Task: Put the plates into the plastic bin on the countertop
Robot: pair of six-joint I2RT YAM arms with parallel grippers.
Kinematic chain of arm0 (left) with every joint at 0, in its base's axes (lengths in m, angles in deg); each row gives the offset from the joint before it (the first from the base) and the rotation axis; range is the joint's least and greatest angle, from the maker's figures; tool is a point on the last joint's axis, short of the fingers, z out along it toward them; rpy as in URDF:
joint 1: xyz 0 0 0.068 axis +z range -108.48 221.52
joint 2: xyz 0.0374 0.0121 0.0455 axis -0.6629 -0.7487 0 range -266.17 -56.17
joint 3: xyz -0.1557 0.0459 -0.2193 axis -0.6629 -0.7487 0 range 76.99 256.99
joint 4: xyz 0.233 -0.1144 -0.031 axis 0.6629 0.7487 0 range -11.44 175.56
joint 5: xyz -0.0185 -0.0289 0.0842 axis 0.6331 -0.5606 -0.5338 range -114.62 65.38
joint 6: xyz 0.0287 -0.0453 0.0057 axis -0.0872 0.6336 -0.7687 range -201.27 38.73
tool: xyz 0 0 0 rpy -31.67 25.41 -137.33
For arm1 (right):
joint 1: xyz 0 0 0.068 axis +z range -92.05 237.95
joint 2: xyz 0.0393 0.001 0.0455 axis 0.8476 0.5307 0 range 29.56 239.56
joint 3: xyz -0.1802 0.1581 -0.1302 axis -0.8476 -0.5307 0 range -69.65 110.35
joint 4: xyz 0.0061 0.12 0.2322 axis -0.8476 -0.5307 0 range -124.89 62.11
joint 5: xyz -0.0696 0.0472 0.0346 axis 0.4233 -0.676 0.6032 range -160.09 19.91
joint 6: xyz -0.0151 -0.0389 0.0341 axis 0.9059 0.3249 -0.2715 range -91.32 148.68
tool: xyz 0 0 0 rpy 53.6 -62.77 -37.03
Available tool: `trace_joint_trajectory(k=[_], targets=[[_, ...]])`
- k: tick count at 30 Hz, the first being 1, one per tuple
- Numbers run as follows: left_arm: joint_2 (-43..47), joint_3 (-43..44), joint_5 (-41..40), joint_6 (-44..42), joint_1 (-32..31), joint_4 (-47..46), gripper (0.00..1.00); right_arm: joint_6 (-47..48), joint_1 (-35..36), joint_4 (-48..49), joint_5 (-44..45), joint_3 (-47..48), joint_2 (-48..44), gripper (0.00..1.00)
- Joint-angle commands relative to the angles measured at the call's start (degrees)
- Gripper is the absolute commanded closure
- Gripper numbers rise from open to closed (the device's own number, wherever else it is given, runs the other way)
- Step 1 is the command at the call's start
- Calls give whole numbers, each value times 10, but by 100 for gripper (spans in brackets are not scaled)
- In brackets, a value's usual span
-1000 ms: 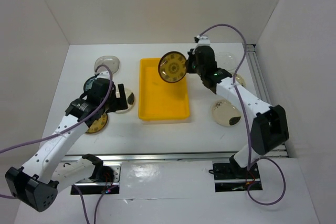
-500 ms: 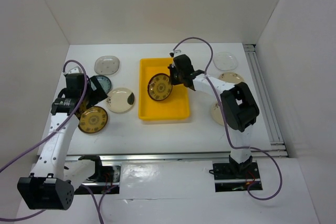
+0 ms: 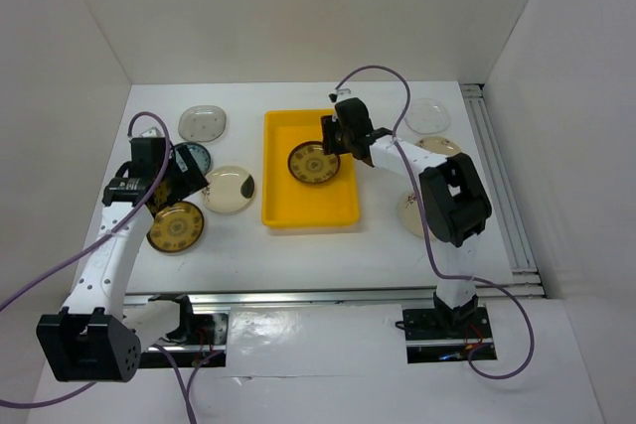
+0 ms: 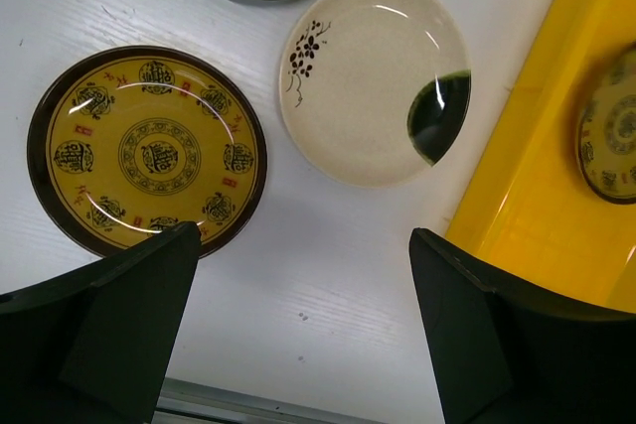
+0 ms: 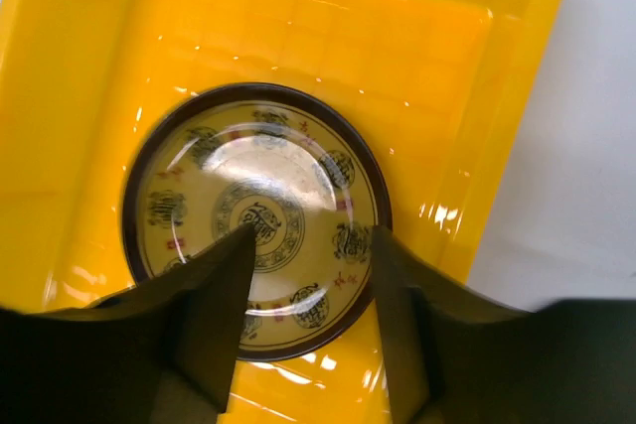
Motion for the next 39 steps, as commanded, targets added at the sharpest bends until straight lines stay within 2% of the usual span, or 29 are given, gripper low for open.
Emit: trace_joint_trajectory(k=[1, 5, 6, 8, 9, 15, 21, 26, 39], targets=[[1, -7, 14, 3, 3, -14, 0, 12, 7, 27, -22, 31, -30, 39], [1, -7, 14, 9, 3, -14, 0, 12, 20, 32, -58, 37, -70, 24], [-4, -7, 14, 9, 3, -14, 0, 12, 28, 32, -71, 42, -82, 14], [-11, -7, 14, 22, 3, -14, 0, 12, 44, 44, -87, 35, -108, 2], [-11, -7, 14, 22, 3, -14, 0, 12, 51, 44, -95, 35, -133, 0], [-61, -7, 67, 16, 21, -30, 0, 6, 82, 75, -163, -52, -221, 0], [-131, 39, 90, -4, 59, -48, 2, 16, 102, 122, -192, -171, -267, 0], [-256, 76, 161, -4, 59, -79, 4, 22, 107, 140, -206, -205, -278, 0], [-341, 83, 114, -16, 63, -117, 7, 28, 107, 145, -212, -233, -312, 0]])
